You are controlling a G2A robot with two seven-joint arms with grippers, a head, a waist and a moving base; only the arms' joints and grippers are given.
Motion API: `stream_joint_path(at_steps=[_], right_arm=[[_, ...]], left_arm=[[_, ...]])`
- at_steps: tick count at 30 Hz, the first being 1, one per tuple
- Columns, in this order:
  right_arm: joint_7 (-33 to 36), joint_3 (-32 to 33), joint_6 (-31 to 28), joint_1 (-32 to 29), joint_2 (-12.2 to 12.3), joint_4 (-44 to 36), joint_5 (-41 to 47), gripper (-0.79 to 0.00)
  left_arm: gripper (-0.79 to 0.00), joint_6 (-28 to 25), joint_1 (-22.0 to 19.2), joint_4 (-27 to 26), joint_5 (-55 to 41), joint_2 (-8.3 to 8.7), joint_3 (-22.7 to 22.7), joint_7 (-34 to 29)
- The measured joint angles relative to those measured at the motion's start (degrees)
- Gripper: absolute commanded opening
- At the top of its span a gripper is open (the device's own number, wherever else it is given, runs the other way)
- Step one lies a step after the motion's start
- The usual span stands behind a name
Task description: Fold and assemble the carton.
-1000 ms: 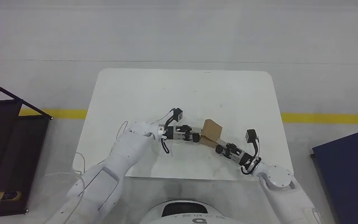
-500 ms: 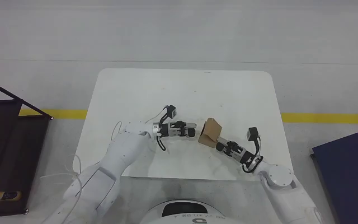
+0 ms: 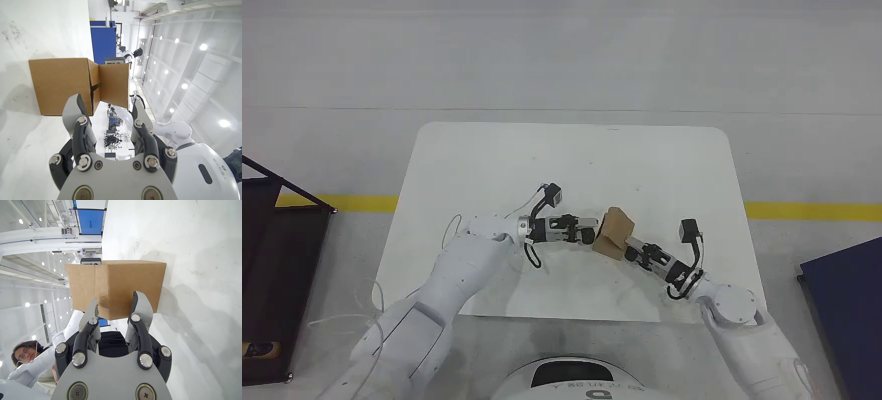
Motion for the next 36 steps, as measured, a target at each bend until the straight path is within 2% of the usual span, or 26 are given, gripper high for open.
stream_joint_path(at_steps=[6,11,24,36], right_arm=[[-0.67,-0.71,0.25,0.50,-0.03,0.55,-1.19,-0.425],[-0.88,-0.76,0.10,0.29,0.03,0.09,-1.41,-0.425],[-1.45,-0.74,0.46,-0.57,0.30,-1.61,-3.17,-0.434],[-1.96,-1.20,1.10,-0.82,0.44,-2.36,-4.48,-0.462]], left_arm=[[-0.366,-0.08,0.46,-0.13,-0.22,0.49,0.19,0.08],[-0.376,0.09,0.33,0.53,-0.68,0.59,0.42,-0.09],[-0.277,0.64,-0.93,2.64,-0.23,0.03,1.87,-0.63],[-0.259,0.04,-2.33,5.21,1.51,-0.97,3.37,-0.03]])
